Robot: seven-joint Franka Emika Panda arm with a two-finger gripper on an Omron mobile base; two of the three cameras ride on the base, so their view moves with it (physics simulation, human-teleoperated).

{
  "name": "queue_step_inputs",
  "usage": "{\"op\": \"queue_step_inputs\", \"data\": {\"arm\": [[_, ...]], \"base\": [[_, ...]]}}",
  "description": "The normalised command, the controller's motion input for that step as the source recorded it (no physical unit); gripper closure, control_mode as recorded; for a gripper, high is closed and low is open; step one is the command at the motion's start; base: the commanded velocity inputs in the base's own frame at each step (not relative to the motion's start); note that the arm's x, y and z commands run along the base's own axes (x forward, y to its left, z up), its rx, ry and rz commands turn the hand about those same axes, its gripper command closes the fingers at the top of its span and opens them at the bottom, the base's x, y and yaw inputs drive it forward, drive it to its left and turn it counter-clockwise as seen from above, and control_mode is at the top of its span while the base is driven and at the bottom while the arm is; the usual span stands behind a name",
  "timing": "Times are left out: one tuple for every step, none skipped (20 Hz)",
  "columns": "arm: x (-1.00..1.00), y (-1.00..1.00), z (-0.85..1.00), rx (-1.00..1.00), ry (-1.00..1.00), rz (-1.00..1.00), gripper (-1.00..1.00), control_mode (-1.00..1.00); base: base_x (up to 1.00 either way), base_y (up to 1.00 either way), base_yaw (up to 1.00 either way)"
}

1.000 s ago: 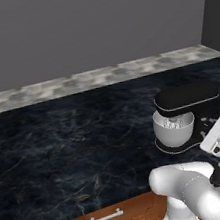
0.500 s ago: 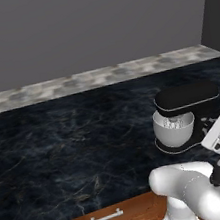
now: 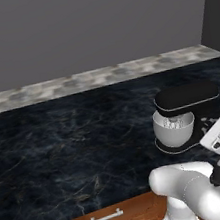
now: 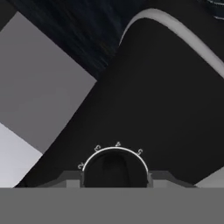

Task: Add butter and sugar cubes to the stand mixer bowl and then turn on the stand mixer to begin making frosting.

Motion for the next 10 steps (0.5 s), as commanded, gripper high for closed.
{"op": "queue_step_inputs", "data": {"arm": [[0.0, 0.0, 0.0, 0.26, 0.01, -0.04, 1.0, -1.0], [0.0, 0.0, 0.0, 0.26, 0.03, -0.04, 1.0, -1.0], [0.0, 0.0, 0.0, 0.26, 0.03, -0.04, 1.0, -1.0], [0.0, 0.0, 0.0, 0.26, 0.03, -0.04, 1.0, -1.0], [0.0, 0.0, 0.0, 0.26, 0.04, -0.04, 1.0, -1.0], [0.0, 0.0, 0.0, 0.25, 0.05, -0.04, 1.0, -1.0], [0.0, 0.0, 0.0, 0.25, 0.05, -0.04, 1.0, -1.0], [0.0, 0.0, 0.0, 0.25, 0.06, -0.04, 1.0, -1.0], [0.0, 0.0, 0.0, 0.24, 0.08, -0.04, 1.0, -1.0], [0.0, 0.0, 0.0, 0.23, 0.1, -0.03, 1.0, -1.0]], "base": [[0.0, 0.0, 0.0], [0.0, 0.0, 0.0], [0.0, 0.0, 0.0], [0.0, 0.0, 0.0], [0.0, 0.0, 0.0], [0.0, 0.0, 0.0], [0.0, 0.0, 0.0], [0.0, 0.0, 0.0], [0.0, 0.0, 0.0], [0.0, 0.0, 0.0]]}}
